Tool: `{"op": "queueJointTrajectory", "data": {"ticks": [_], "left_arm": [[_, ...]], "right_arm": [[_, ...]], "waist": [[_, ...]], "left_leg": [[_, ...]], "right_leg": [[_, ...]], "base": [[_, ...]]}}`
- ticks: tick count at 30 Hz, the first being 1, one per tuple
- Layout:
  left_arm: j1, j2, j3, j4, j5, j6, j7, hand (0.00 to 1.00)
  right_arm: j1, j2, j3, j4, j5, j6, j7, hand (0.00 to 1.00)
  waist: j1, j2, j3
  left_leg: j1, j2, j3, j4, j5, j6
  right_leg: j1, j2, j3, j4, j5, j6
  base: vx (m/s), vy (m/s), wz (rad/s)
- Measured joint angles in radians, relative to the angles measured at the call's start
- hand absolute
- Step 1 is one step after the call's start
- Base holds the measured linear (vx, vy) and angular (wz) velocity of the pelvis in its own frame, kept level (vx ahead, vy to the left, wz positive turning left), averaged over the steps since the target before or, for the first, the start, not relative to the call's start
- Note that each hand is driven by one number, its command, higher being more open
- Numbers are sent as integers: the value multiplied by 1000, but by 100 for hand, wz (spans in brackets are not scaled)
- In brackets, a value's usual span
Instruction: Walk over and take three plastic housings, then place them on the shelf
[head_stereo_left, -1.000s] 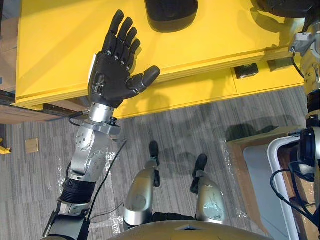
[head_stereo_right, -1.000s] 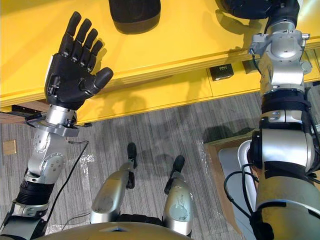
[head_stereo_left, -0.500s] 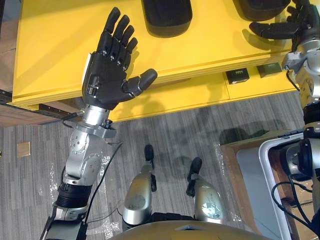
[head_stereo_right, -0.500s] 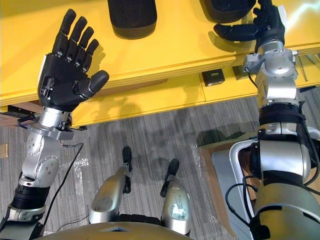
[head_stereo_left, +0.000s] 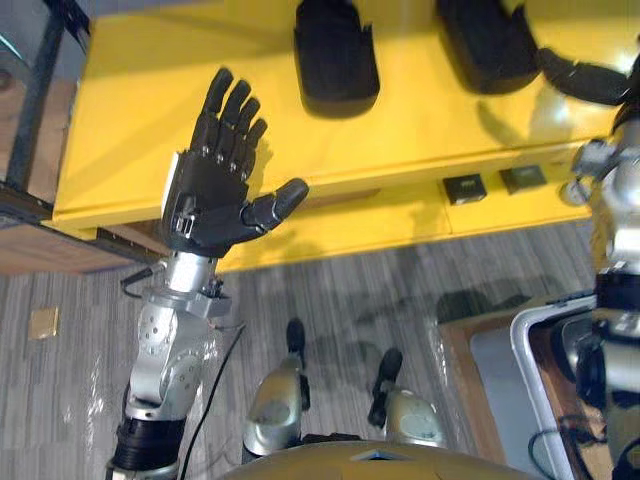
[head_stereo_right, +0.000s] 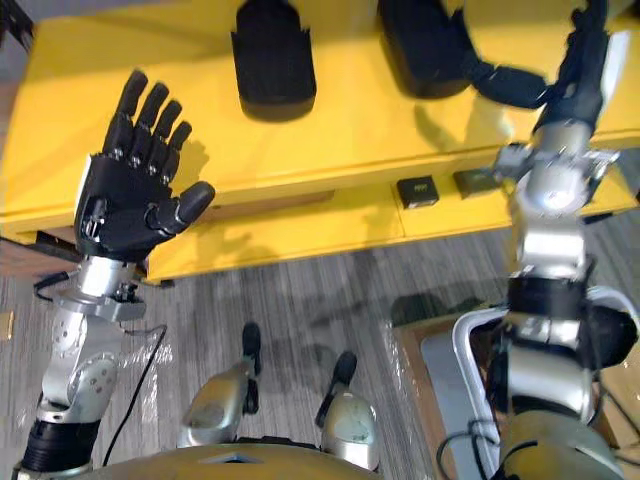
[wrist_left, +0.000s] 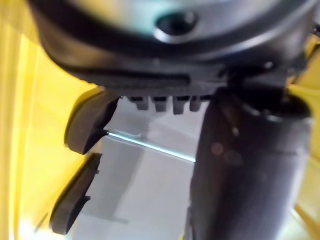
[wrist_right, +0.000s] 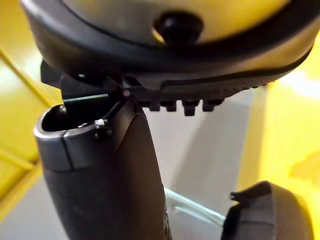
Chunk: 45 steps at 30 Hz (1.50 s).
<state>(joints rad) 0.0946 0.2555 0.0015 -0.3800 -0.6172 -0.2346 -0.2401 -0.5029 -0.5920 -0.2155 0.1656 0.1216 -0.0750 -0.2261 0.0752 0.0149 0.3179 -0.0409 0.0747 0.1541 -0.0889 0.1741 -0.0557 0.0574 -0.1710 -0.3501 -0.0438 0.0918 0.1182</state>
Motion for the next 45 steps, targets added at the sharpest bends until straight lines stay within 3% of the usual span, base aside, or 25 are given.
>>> {"op": "queueJointTrajectory", "data": {"ticks": [3, 10, 15, 22, 27, 33, 34, 38, 40, 42, 43, 45], "left_arm": [[47, -47, -1, -20, 35, 20, 24, 100], [151, -102, 1, -70, 89, 45, 64, 100], [219, -114, 10, -104, 118, 43, 95, 100], [250, -144, 31, -104, 69, 39, 96, 100], [202, -135, -86, -124, 30, 35, 82, 100], [50, -91, -259, -72, 30, 36, 88, 100], [17, -90, -286, -39, 31, 36, 101, 100], [-37, -91, -335, 4, 50, 36, 160, 100], [-68, -95, -355, 19, 71, 35, 196, 100], [-79, -104, -358, 22, 78, 33, 245, 100], [-81, -104, -356, 23, 79, 34, 261, 100], [-37, -102, -325, 29, 110, 34, 309, 100]], "right_arm": [[137, 144, 16, -125, -39, -47, 17, 100], [313, 330, 192, -187, -69, -96, 68, 100], [436, 428, 280, -269, -23, -176, 66, 100], [518, 475, 285, -276, 26, -193, 16, 100], [607, 472, 257, -307, 50, -183, -19, 100], [814, 467, 142, -432, 63, -154, 10, 100], [862, 460, 109, -459, 64, -154, 26, 100], [940, 428, 69, -511, 93, -157, 87, 100], [954, 428, 63, -521, 104, -168, 110, 100], [935, 427, 83, -527, 168, -188, 153, 100], [925, 427, 96, -525, 182, -194, 159, 100], [890, 427, 179, -489, 216, -208, 197, 100]], "waist": [[-3, -5, -44], [1, -7, -96], [4, -22, -126], [-3, -38, -155], [-45, -43, -181], [-170, -51, -218], [-201, -54, -220], [-255, -53, -221], [-271, -44, -227], [-256, -5, -241], [-254, 5, -236], [-221, 28, -228]], "left_leg": [[33, -1, 4, 0, -11, -3], [53, 2, 19, -1, -25, -11], [51, 3, 19, 0, -26, -12], [66, 7, 63, 0, -41, -14], [94, 9, 175, 4, -69, -15], [123, 9, 345, 28, -127, -27], [123, 19, 392, 77, -170, -33], [114, 71, 474, 221, -275, -55], [84, 108, 454, 313, -324, -56], [13, 136, 237, 428, -406, -45], [7, 138, 200, 449, -423, -44], [8, 111, 33, 504, -481, -19]], "right_leg": [[38, 1, -1, -12, -3, 2], [51, 0, -23, -30, -12, 0], [50, -2, -31, -30, -11, 0], [36, -1, 10, -28, -10, 1], [-12, -2, 130, -18, 0, 5], [-105, 16, 330, 6, 21, 13], [-116, 22, 381, 5, 24, 16], [-139, 51, 482, 5, 19, 14], [-146, 73, 502, 5, 18, 5], [-172, 115, 554, -1, 49, 3], [-172, 123, 569, -1, 55, 1], [-173, 145, 644, 10, 57, 2]], "base": [[68, -29, -5], [-32, 0, -6], [-2, -4, 1], [24, -5, -18], [25, 15, -61], [60, 28, -100], [76, -2, -94], [51, -17, -87], [37, -50, -53], [48, -37, -70], [49, 48, -87], [-10, 120, -107]]}}
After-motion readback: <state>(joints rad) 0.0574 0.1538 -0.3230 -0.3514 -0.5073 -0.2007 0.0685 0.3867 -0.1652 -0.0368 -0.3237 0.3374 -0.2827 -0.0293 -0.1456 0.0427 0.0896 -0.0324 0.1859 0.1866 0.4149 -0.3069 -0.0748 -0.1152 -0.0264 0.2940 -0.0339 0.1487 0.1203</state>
